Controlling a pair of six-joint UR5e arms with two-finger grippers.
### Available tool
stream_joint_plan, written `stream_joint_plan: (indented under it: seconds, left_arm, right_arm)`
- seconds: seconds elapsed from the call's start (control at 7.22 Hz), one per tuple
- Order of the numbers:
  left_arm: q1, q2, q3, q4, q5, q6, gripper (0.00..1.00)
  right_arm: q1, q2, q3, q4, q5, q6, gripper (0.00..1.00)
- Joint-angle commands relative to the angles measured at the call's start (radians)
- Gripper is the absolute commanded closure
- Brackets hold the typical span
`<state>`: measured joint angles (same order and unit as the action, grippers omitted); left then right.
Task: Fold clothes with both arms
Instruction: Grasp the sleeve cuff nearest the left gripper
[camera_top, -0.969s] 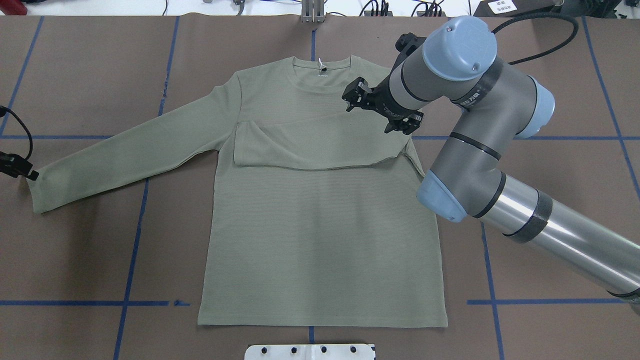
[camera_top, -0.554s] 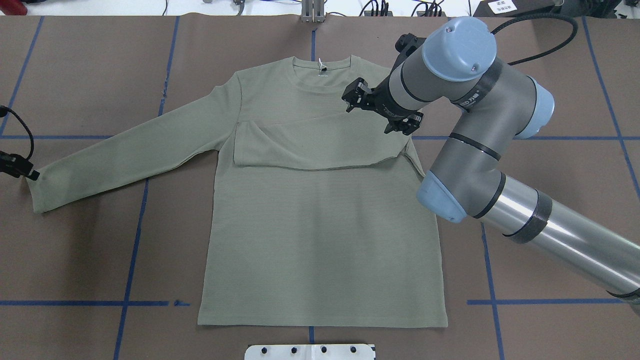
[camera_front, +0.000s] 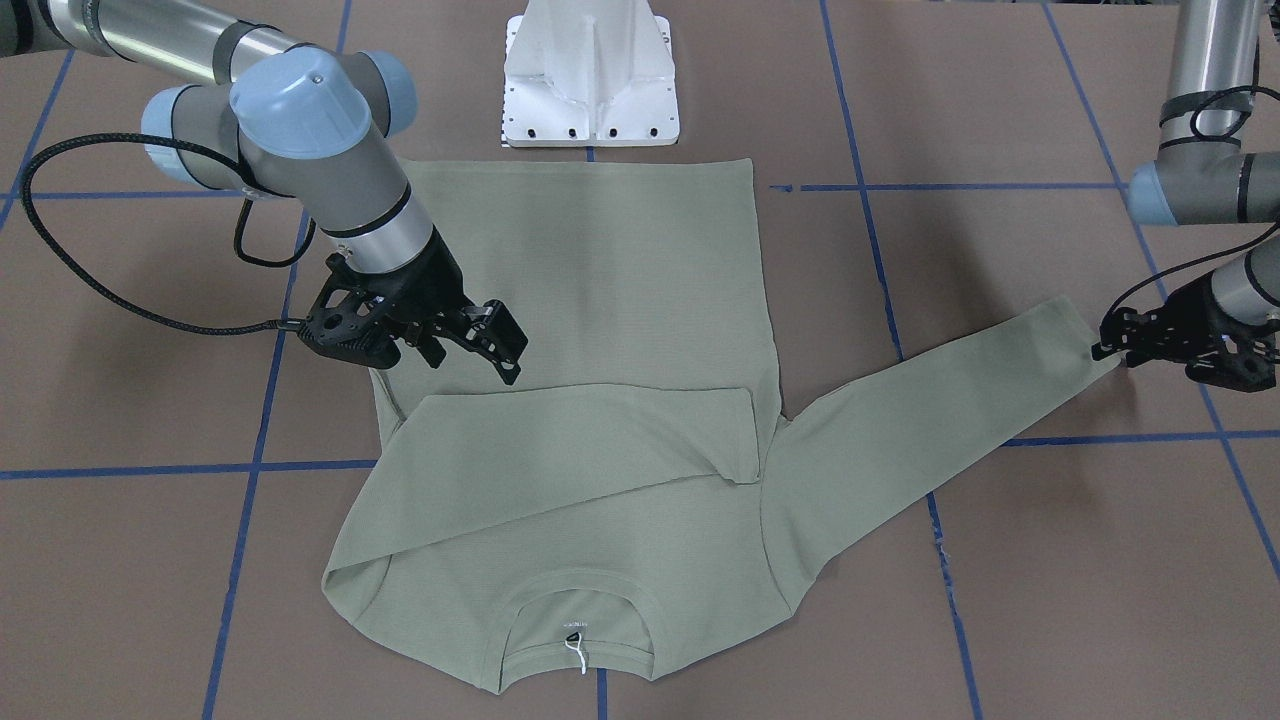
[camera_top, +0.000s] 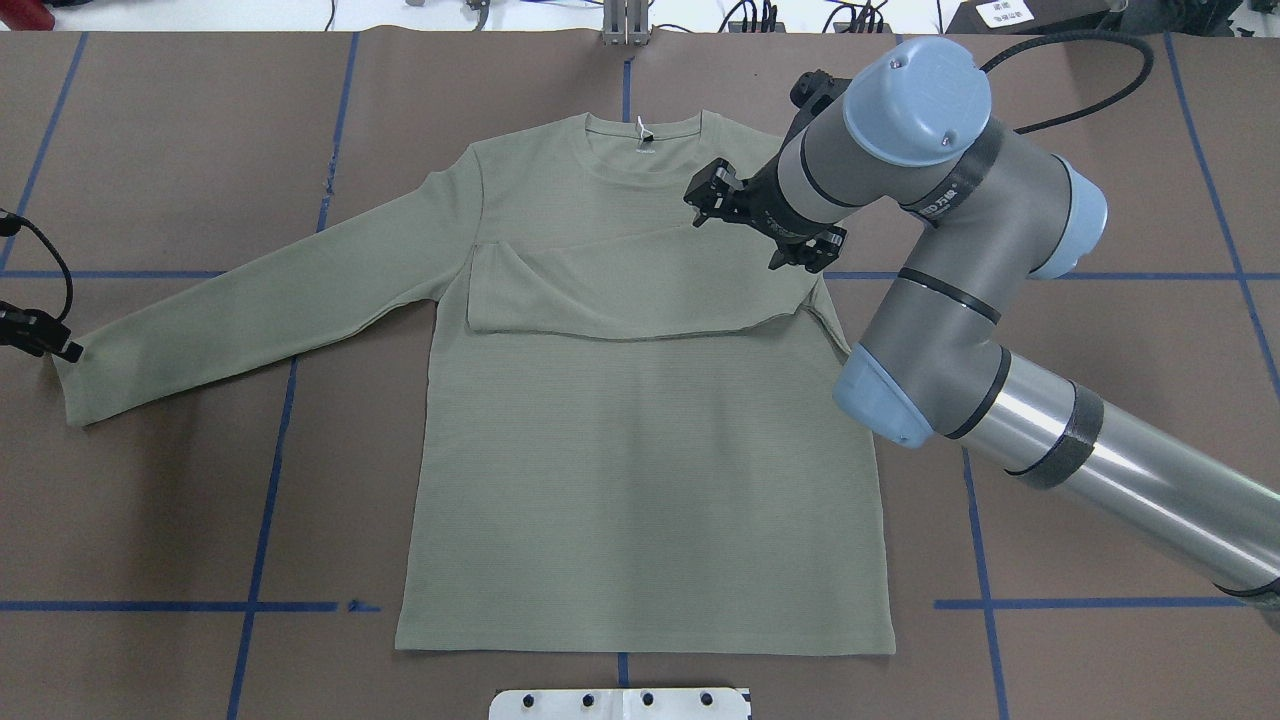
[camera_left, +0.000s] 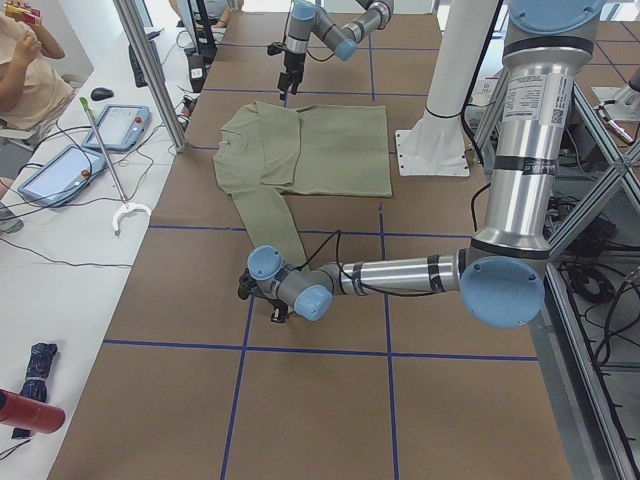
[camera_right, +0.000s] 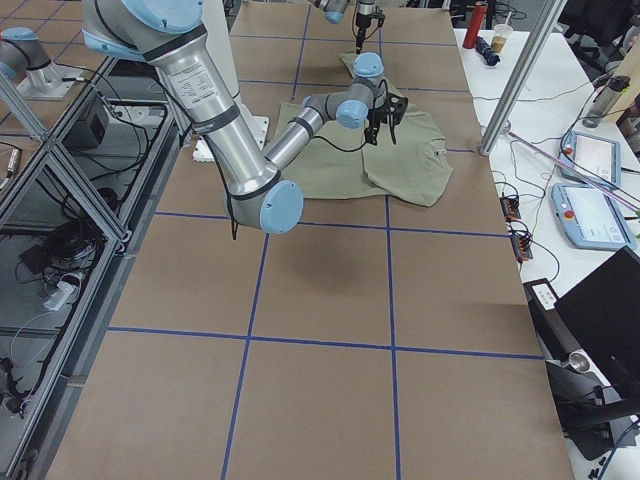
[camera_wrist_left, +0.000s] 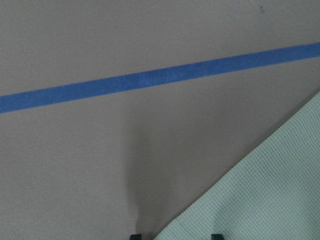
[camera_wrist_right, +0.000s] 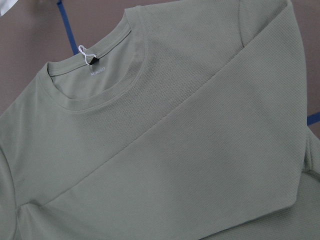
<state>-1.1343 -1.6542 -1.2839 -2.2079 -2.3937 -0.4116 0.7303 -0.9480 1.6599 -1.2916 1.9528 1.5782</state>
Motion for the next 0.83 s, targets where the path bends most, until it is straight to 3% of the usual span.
stream_joint_plan:
  seconds: [0.0, 0.28, 0.42, 0.55, 0.69]
  left_arm:
    - [0.001, -0.001, 0.005, 0.000, -0.001, -0.004, 0.58]
    - [0.001, 0.001, -0.006, -0.003, -0.005, -0.010, 0.93]
    - [0.001, -0.001, -0.011, -0.003, -0.009, -0.003, 1.00]
    - [0.001, -0.001, -0.023, -0.001, -0.039, -0.003, 1.00]
    - [-0.001, 0.007, -0.097, 0.008, -0.138, -0.010, 1.00]
  right_arm:
    - [0.000, -0.002, 0.001, 0.000, 0.000, 0.002, 0.00]
    - [0.000, -0.005, 0.003, 0.000, 0.000, 0.005, 0.00]
    - [-0.002, -0.005, 0.003, 0.000, -0.002, 0.009, 0.00]
    - [-0.002, -0.005, 0.006, 0.000, -0.002, 0.011, 0.00]
    - [0.004, -0.009, 0.018, 0.000, 0.000, 0.005, 0.00]
